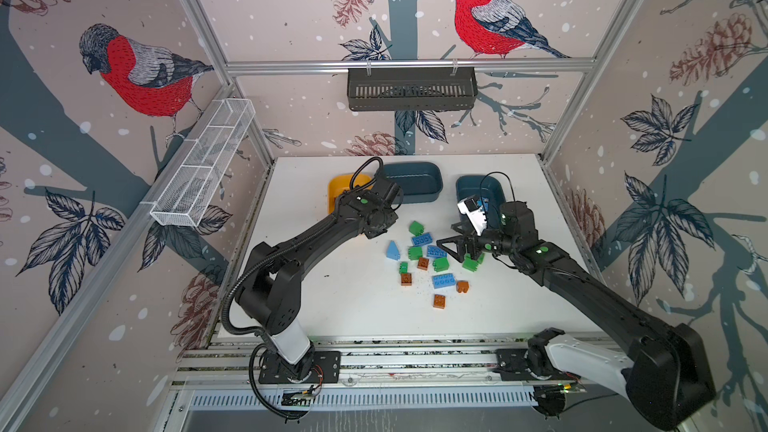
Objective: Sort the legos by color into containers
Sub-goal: 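Carry the green brick into the middle teal tub and release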
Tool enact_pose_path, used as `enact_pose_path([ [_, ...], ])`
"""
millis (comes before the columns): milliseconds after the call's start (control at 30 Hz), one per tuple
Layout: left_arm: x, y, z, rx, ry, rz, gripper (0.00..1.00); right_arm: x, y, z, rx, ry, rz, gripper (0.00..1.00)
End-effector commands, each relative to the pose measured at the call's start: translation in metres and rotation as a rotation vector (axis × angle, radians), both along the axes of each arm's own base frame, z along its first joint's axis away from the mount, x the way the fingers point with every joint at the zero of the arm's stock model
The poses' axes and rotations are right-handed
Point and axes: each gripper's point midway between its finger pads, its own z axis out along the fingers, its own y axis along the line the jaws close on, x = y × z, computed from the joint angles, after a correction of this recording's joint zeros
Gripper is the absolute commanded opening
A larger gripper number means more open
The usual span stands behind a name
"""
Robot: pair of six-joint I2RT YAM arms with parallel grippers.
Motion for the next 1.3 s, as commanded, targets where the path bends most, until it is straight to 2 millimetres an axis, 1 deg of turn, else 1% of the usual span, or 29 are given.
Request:
enact_pose_path([
  [0, 0.039, -0.001, 0.006, 0.059, -0.082, -0.134, 0.29, 0.008, 0.0, 0.013, 0.017, -0.058, 0.0, 1.0],
  [100, 0.075, -0.001, 0.004, 0.077, -0.13, -0.167, 0.29, 0.019, -0.005, 0.016, 0.017, -0.07, -0.038, 0.99],
  [167, 0.1, -0.004, 0.005, 0.085, -0.167, -0.193, 0.29, 0.027, -0.01, 0.018, 0.015, -0.084, -0.07, 1.0],
  [267, 0.129, -0.013, 0.006, 0.087, -0.205, -0.241, 0.29, 0.039, -0.016, 0.02, 0.002, -0.099, -0.111, 0.99],
  [367, 0.155, -0.025, 0.009, 0.067, -0.239, -0.295, 0.29, 0.048, -0.022, 0.019, -0.02, -0.098, -0.137, 0.99],
  [467, 0.173, -0.035, 0.002, 0.051, -0.242, -0.329, 0.29, 0.053, -0.028, 0.019, -0.023, -0.095, -0.158, 0.99],
  [567, 0.188, -0.045, -0.01, 0.048, -0.236, -0.362, 0.28, 0.057, -0.032, 0.019, -0.028, -0.093, -0.172, 0.99],
  [733, 0.206, -0.068, -0.025, 0.002, -0.262, -0.432, 0.29, 0.06, -0.038, 0.017, -0.04, -0.088, -0.185, 1.0],
  [800, 0.213, -0.07, -0.029, 0.008, -0.283, -0.443, 0.3, 0.061, -0.039, 0.017, -0.042, -0.087, -0.189, 1.0],
  [867, 0.219, -0.068, -0.034, 0.036, -0.298, -0.444, 0.31, 0.062, -0.04, 0.017, -0.044, -0.085, -0.191, 1.0],
  [900, 0.222, -0.067, -0.034, 0.043, -0.303, -0.441, 0.33, 0.062, -0.04, 0.017, -0.044, -0.086, -0.192, 1.0],
  [933, 0.223, -0.064, -0.035, 0.051, -0.306, -0.439, 0.39, 0.062, -0.041, 0.018, -0.046, -0.086, -0.194, 1.0],
  [1000, 0.226, -0.058, -0.034, 0.074, -0.308, -0.433, 0.57, 0.062, -0.042, 0.018, -0.046, -0.087, -0.195, 1.0],
  [1033, 0.226, -0.055, -0.031, 0.085, -0.309, -0.432, 0.64, 0.062, -0.041, 0.018, -0.045, -0.084, -0.194, 0.99],
  [1100, 0.225, -0.048, -0.026, 0.111, -0.308, -0.424, 0.73, 0.061, -0.041, 0.019, -0.044, -0.083, -0.191, 1.0],
  [1167, 0.222, -0.046, -0.015, 0.129, -0.311, -0.433, 0.78, 0.061, -0.04, 0.02, -0.042, -0.083, -0.185, 0.99],
  [1233, 0.212, -0.042, -0.005, 0.14, -0.294, -0.445, 0.79, 0.059, -0.04, 0.019, -0.041, -0.078, -0.18, 0.99],
  [1267, 0.207, -0.04, -0.003, 0.147, -0.278, -0.452, 0.79, 0.059, -0.04, 0.019, -0.039, -0.077, -0.179, 0.99],
])
